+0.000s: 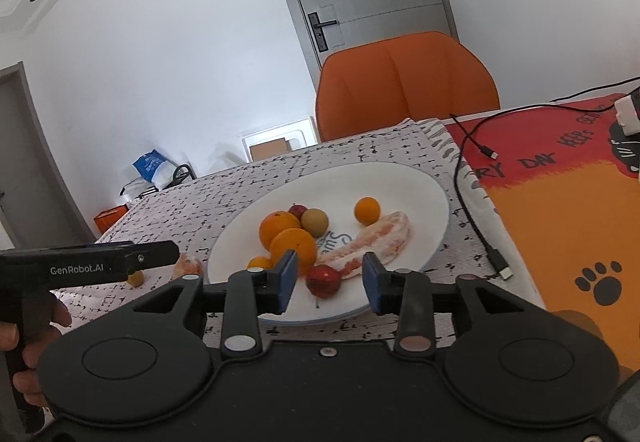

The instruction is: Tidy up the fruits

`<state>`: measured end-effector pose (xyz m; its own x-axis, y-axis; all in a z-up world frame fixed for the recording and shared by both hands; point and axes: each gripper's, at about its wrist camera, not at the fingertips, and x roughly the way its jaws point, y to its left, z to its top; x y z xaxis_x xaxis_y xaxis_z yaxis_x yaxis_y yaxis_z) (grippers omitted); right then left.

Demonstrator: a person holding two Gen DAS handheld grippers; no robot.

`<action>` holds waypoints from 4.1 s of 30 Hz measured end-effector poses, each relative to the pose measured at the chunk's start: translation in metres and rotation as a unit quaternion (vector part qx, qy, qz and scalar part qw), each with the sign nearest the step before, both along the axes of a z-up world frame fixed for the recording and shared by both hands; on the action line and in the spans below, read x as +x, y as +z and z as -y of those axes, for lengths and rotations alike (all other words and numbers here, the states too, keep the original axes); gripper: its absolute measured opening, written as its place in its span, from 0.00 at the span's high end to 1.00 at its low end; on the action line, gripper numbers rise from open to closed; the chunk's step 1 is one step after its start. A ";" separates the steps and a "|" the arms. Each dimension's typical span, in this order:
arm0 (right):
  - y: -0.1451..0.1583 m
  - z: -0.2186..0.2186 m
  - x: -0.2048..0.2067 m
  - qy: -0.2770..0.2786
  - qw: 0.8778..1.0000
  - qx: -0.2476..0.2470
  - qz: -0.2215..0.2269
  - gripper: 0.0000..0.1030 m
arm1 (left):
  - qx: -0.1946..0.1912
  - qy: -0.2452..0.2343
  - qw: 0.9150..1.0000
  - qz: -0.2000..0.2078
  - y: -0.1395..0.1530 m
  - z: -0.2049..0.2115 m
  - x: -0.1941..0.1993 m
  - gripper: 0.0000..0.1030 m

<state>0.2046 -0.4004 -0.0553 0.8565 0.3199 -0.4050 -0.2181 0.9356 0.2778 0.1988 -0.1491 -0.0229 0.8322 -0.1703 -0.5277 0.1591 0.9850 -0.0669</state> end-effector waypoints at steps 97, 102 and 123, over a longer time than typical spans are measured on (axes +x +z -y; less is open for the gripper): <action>-0.005 -0.207 0.046 0.180 0.963 -0.203 -0.002 0.51 | -0.090 0.111 0.989 -0.026 -0.030 -0.180 -0.020 0.76; -0.012 -0.211 0.048 0.167 0.960 -0.224 -0.016 0.51 | -0.097 0.109 0.989 -0.025 -0.029 -0.183 -0.025 0.76; 0.006 -0.199 0.025 0.165 0.969 -0.181 0.004 0.75 | -0.094 0.090 0.991 -0.012 -0.017 -0.167 -0.033 0.76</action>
<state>0.2291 -0.2019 -0.0497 0.7351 0.4157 -0.5356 -0.5237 0.8498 -0.0592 0.1658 0.0182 -0.0399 0.8452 -0.1171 -0.5215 -0.0219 0.9673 -0.2528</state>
